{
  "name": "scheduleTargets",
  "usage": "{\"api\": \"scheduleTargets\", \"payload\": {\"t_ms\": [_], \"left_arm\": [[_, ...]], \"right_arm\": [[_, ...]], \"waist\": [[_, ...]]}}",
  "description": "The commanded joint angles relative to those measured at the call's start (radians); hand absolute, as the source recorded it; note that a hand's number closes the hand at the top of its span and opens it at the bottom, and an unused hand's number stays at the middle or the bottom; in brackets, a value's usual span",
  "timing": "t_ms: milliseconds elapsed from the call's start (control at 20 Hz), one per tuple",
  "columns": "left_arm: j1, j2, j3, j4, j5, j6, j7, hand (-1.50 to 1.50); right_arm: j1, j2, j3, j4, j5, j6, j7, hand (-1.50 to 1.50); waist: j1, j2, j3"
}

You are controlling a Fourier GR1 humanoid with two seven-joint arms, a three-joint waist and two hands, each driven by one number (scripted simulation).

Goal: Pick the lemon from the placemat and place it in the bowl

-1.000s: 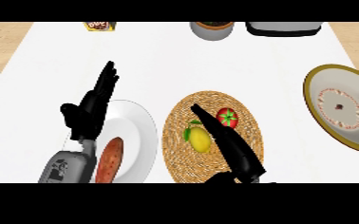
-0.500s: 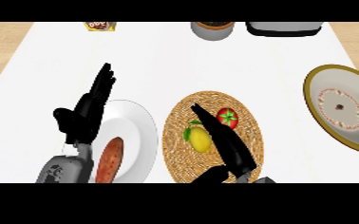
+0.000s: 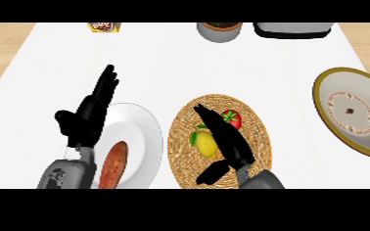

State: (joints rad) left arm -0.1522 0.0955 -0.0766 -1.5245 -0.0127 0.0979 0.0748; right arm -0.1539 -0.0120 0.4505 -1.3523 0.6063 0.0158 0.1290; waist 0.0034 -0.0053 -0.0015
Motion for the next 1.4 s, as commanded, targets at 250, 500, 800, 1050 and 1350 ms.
{"api": "scheduleTargets", "payload": {"t_ms": [250,500,800,1050,1350], "left_arm": [[-0.010,-0.053,-0.032,-0.009,-0.051,0.044,0.012,0.00],[0.041,0.006,0.016,-0.072,0.001,-0.031,0.029,0.00],[0.026,0.024,0.053,-0.043,0.008,-0.041,0.010,0.00],[0.044,-0.011,0.030,-0.043,-0.032,0.014,0.010,0.00],[0.015,-0.023,0.024,-0.043,-0.031,0.012,0.023,0.00]], "right_arm": [[-0.044,0.000,0.102,0.120,0.142,0.011,-0.117,1.50],[-0.069,0.010,0.087,0.206,0.050,-0.039,-0.183,1.50],[0.183,-0.096,0.062,-0.214,0.002,0.046,-0.154,1.50],[0.402,-0.253,-0.133,-0.444,-0.218,0.047,-0.301,1.50],[0.574,-0.291,-0.216,-0.721,-0.266,-0.022,-0.426,1.50]], "waist": [[-0.002,0.005,0.002],[0.005,0.006,0.002],[-0.016,0.001,0.001],[-0.059,-0.006,0.001],[-0.035,-0.001,0.001]]}}
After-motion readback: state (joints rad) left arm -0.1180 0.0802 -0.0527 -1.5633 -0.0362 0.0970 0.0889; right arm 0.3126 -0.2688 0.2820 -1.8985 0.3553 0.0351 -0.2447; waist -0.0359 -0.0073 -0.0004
